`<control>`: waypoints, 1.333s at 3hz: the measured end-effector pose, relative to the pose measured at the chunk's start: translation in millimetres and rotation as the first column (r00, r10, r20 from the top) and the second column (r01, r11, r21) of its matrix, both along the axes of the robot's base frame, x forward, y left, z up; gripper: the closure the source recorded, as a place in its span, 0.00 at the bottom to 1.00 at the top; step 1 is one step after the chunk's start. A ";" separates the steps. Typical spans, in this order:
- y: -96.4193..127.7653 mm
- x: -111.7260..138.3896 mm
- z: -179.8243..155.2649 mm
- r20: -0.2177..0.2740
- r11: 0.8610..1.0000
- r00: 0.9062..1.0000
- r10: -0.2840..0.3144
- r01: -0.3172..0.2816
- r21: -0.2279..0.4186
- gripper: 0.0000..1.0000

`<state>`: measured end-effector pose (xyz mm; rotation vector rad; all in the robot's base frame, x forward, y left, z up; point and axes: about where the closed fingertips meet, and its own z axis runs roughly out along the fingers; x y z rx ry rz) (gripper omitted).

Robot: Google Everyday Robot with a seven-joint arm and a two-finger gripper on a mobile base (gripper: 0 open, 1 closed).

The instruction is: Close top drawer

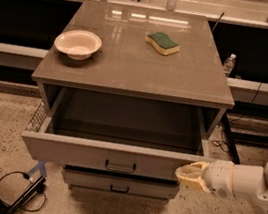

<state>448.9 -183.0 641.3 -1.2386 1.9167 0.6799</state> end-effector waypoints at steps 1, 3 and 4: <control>7.0 18.0 3.5 0.007 1.000 1.000 0.020 -0.020 -0.001 1.00; 28.4 71.9 2.2 -0.002 0.998 0.998 0.058 -0.058 -0.015 1.00; 41.7 96.0 -3.3 -0.016 0.997 0.997 0.076 -0.077 -0.020 1.00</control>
Offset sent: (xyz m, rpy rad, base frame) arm 0.0804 0.0251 0.0076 -0.0158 -0.0089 0.0567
